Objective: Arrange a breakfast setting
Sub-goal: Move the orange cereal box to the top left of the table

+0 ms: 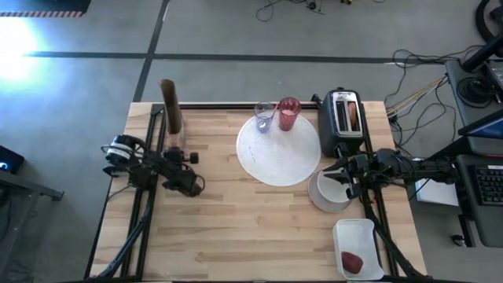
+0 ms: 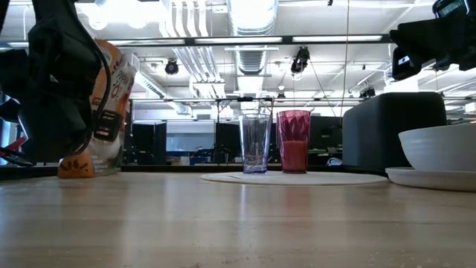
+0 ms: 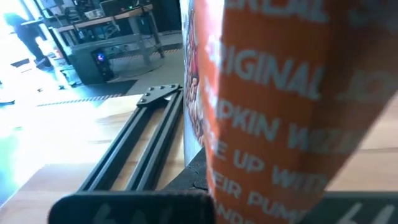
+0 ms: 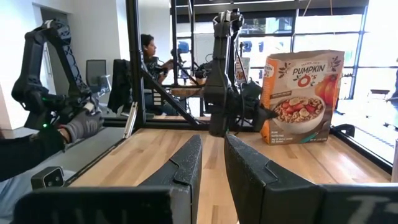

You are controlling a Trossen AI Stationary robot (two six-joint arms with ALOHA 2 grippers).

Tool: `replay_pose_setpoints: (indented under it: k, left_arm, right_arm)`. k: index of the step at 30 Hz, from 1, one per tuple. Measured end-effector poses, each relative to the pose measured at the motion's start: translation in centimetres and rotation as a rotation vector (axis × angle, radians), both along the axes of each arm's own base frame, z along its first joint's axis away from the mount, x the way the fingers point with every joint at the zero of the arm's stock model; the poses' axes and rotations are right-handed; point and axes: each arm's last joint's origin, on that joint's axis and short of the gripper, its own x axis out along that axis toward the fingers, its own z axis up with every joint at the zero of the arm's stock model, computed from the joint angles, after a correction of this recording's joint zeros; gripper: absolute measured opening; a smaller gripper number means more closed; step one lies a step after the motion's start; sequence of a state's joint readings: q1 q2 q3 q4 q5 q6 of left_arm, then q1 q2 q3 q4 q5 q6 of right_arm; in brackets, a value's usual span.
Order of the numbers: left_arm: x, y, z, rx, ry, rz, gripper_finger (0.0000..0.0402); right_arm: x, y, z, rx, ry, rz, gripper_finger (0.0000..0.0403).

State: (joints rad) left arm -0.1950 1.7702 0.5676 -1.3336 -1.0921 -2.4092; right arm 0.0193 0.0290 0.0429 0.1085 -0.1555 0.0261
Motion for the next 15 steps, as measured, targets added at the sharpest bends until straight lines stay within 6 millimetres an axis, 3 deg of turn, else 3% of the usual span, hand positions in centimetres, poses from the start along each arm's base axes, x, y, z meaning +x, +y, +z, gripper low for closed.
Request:
replay_pose_setpoints:
  k: [15]
  left_arm:
    - [0.2, 0.88, -0.12, -0.02, -0.011, 0.071, 0.0]
  right_arm:
    - [0.0, 0.0, 0.0, 0.0, 0.0, 0.0, 0.0059]
